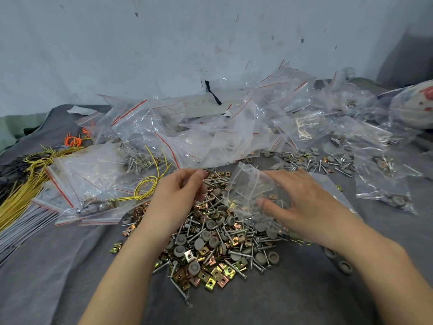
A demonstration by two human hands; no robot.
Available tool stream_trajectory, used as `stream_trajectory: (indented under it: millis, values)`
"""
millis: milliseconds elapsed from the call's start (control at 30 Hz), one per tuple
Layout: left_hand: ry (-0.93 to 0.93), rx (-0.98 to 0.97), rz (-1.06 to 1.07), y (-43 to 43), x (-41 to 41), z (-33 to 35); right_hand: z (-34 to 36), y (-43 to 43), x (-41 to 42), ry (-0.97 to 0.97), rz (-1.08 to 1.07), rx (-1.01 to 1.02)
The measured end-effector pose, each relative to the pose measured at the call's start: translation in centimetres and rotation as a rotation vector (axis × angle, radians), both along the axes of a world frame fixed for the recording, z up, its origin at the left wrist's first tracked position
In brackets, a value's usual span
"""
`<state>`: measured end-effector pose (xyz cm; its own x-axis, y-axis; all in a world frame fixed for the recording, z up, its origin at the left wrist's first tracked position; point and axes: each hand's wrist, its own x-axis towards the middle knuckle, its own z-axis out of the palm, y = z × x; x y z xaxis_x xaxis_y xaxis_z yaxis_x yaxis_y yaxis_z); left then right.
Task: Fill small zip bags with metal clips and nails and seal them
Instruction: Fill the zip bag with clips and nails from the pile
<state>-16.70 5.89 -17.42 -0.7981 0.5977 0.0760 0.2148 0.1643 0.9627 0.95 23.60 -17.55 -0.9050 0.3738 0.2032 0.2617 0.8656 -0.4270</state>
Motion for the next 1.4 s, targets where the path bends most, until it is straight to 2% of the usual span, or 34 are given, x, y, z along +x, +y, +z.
stream_trajectory:
  millis: [167, 267, 333, 467, 567, 733, 833, 933, 1100, 1167, 1400]
  values:
    - [-0.126, 0.006, -0.07, 0.0, 0.3, 0.2, -0.1, 0.1, 0.0, -0.006, 0.004, 0.006]
    - [-0.108, -0.012, -0.085, 0.0, 0.3, 0.2, -0.1, 0.2, 0.0, -0.008, 0.006, 0.012]
    - [-0.052, -0.012, -0.075, 0.1, 0.4, 0.2, -0.2, 0.2, 0.0, -0.012, 0.005, 0.018]
    - [0.206, -0.101, -0.065, 0.7, 0.8, 0.1, -0.4, 0.2, 0.0, -0.006, 0.01, 0.024]
    - [0.323, -0.164, -0.097, 1.6, 1.9, -0.1, -0.5, 0.3, 0.0, 0.015, 0.012, 0.024]
    - [0.263, -0.099, -0.289, 3.1, 3.5, 0.9, -0.3, 0.4, -0.1, 0.026, 0.013, 0.032]
    - [0.288, -0.098, -0.222, 3.0, 2.8, 0.8, -0.4, 0.3, -0.1, 0.028, 0.006, 0.032]
    - [0.408, -0.218, -0.127, 2.2, 2.0, 0.3, -0.4, 0.3, 0.0, 0.014, -0.005, 0.033]
    - [0.591, -0.453, -0.274, 1.2, 1.8, -0.6, -0.1, 0.4, 0.2, -0.007, -0.013, 0.023]
    - [0.643, -0.522, -0.268, 0.9, 1.8, -0.8, -0.1, 0.4, 0.3, -0.007, -0.015, 0.023]
    - [0.634, -0.521, -0.208, 0.0, 1.1, -0.5, 0.0, 0.5, 0.4, 0.008, -0.024, -0.003]
